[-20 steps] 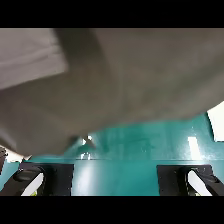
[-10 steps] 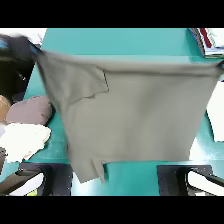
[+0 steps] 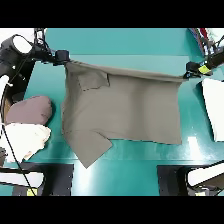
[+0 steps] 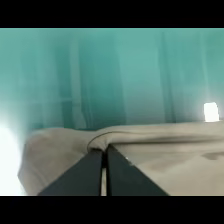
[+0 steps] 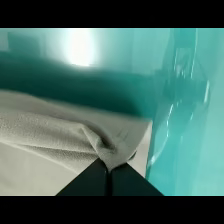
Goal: Fold the shirts.
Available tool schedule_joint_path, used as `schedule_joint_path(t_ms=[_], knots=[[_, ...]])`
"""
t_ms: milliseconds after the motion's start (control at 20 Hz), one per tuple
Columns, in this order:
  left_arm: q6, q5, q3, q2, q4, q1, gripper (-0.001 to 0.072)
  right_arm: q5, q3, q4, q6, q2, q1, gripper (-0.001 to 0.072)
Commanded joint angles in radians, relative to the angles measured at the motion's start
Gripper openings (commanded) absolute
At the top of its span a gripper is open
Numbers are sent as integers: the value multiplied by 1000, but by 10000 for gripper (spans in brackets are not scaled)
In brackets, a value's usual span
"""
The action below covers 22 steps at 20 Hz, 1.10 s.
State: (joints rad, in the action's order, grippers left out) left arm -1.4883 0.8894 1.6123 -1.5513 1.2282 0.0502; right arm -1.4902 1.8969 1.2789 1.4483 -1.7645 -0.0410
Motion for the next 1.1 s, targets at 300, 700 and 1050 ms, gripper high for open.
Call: schedule_joint_path(t_ms=[300, 700, 1050], knots=[[5, 348, -87, -3, 172, -1, 23, 58, -209, 8, -3, 102, 40, 11], [-8, 275, -309, 10, 152, -1, 499, 196, -553, -24, -2, 220, 87, 170], [-41, 386, -549, 366, 152, -1, 507, 25, -552, -79, -21, 428, 12, 475]])
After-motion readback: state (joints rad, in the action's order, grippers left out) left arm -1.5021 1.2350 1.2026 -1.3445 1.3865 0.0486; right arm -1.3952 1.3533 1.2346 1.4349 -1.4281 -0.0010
